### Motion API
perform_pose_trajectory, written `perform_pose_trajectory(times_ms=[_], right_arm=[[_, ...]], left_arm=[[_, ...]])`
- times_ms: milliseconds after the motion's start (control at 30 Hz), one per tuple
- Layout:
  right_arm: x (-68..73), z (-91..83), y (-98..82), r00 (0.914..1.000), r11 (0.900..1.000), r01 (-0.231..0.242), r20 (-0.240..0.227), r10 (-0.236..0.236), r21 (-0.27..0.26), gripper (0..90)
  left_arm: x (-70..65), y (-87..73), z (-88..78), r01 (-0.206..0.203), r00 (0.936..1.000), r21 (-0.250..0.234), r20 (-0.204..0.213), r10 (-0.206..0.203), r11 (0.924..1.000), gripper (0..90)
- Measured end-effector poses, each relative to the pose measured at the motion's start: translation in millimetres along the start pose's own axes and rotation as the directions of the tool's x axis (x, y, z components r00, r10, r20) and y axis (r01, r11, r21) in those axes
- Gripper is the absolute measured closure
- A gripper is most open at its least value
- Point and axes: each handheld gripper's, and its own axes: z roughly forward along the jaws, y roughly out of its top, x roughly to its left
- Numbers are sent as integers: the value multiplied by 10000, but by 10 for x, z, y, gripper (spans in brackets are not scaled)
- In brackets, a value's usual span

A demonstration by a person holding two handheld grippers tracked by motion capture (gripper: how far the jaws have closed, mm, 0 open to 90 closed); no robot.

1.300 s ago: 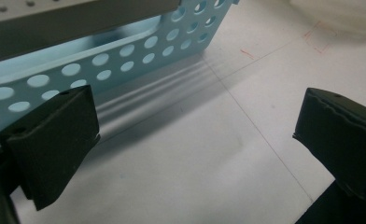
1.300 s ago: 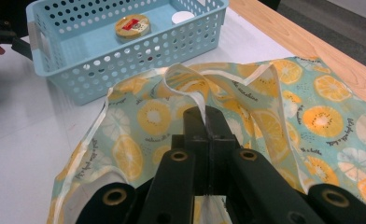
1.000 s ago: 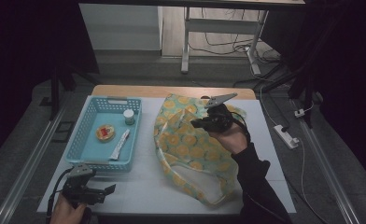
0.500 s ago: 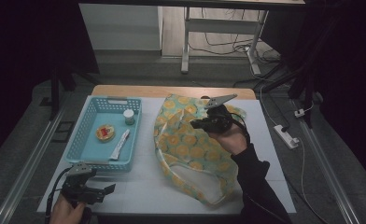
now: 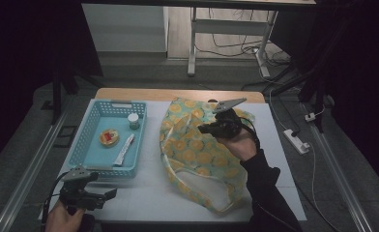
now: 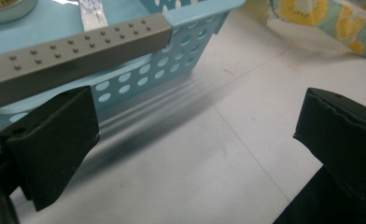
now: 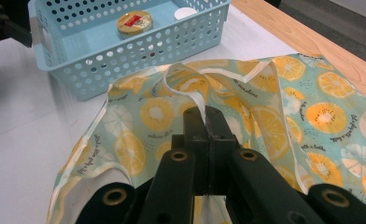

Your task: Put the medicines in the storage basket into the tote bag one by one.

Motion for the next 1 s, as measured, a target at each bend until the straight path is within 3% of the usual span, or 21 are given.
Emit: perform_pose_trajectory(times_ms=[133,233,500,667,800,1000], right_arm=[[-3,7,-2,10000,10000,34,13,-34,54,893],[-1,7,-1,10000,10000,49,28,-49,57,893],[-2,4,-2,9999,9999,114,28,-114,76,893],[-3,5,-3,10000,9999,89,30,-90,75,893],[3,3,-4,9999,9999,123,60,-123,51,893],[2,-7,-9,9999,9999,111,79,-111,53,893]], left_arm=[[-15,32,-34,-137,9998,85,-158,139,9999,0],[-18,52,-70,30,9999,257,-162,-26,9997,0],[-9,128,-186,92,9999,-243,-46,-93,9997,0],[31,199,-228,71,9996,-408,-282,-82,9991,0],[70,276,-219,58,9999,-739,-104,-66,9973,0],[144,380,-150,109,9997,-514,-194,-119,9986,0]])
